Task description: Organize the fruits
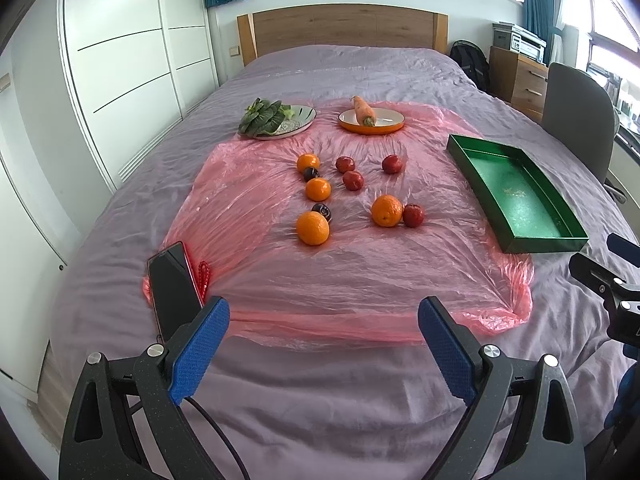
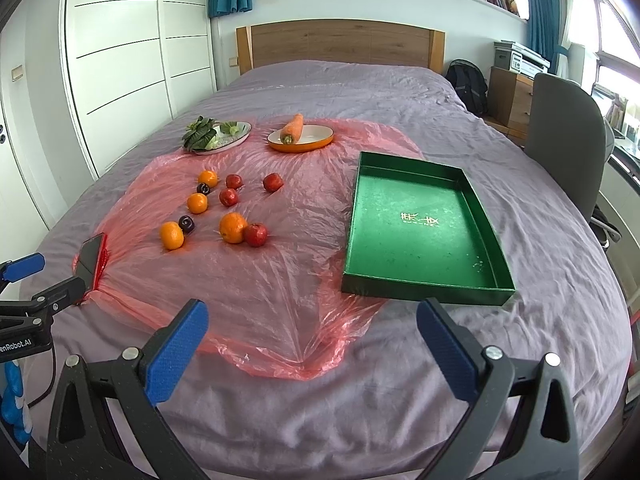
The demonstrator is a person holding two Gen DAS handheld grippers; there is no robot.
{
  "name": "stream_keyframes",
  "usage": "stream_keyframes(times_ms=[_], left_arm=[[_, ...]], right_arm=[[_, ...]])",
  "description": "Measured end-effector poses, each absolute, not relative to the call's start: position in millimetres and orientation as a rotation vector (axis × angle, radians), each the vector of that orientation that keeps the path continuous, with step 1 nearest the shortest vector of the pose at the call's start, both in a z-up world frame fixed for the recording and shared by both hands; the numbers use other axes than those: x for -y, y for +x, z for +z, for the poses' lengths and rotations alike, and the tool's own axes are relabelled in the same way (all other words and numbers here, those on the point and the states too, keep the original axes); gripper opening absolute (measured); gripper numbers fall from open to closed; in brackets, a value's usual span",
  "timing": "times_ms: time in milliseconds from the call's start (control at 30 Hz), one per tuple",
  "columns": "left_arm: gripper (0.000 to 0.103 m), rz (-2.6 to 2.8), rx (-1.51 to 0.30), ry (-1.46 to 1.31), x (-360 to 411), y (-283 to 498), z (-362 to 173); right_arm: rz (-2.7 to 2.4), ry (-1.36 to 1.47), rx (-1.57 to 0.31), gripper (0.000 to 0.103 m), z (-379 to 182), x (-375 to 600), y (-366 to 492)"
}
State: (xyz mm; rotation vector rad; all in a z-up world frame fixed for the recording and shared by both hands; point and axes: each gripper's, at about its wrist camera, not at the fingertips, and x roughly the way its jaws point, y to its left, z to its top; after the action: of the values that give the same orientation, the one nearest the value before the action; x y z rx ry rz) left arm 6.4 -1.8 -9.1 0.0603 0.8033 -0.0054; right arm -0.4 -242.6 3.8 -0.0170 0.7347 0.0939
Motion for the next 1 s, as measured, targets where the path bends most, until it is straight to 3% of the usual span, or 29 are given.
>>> stream_keyframes(times_ms=[1000], left_arm=[[0.093, -0.002, -0.814, 0.059, -0.2, 11.3, -13.5]], right_arm=[[0.088, -0.022, -0.745, 0.103, 1.5, 244.3, -0.6]])
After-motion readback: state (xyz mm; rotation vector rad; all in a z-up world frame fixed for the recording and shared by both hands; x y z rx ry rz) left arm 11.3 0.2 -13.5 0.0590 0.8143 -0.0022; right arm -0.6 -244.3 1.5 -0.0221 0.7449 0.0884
